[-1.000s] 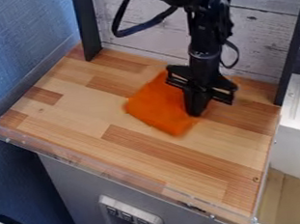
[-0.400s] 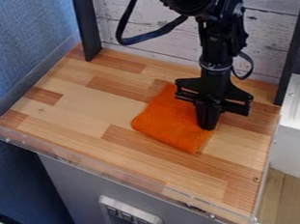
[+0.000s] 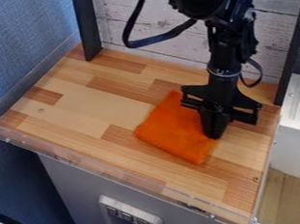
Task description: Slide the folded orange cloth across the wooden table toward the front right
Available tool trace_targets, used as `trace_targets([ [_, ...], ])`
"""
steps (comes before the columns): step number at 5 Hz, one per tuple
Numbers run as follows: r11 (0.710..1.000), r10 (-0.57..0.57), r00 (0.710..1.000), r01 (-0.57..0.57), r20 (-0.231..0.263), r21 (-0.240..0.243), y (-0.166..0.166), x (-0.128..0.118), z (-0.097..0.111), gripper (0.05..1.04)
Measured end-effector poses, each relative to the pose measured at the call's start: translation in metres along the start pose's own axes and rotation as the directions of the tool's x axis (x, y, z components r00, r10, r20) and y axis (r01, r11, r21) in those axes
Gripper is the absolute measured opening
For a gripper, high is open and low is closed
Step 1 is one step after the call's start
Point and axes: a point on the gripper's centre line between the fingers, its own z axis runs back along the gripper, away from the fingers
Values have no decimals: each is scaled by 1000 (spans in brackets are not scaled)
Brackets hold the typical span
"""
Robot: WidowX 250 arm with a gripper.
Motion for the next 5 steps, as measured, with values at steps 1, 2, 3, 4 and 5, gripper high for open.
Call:
trace_targets([
  [1, 1000, 3, 1000, -3, -24, 4, -1, 0, 5, 495],
  [2, 1000, -5, 1000, 5, -31, 4, -2, -1, 7, 793],
  [3, 1000, -21, 999, 21, -26, 3, -2, 1, 9, 997],
  [4, 1000, -29, 1000, 29, 8, -7, -3, 4, 15, 999],
  [5, 1000, -24, 999, 25, 34, -11, -3, 5, 16, 996],
])
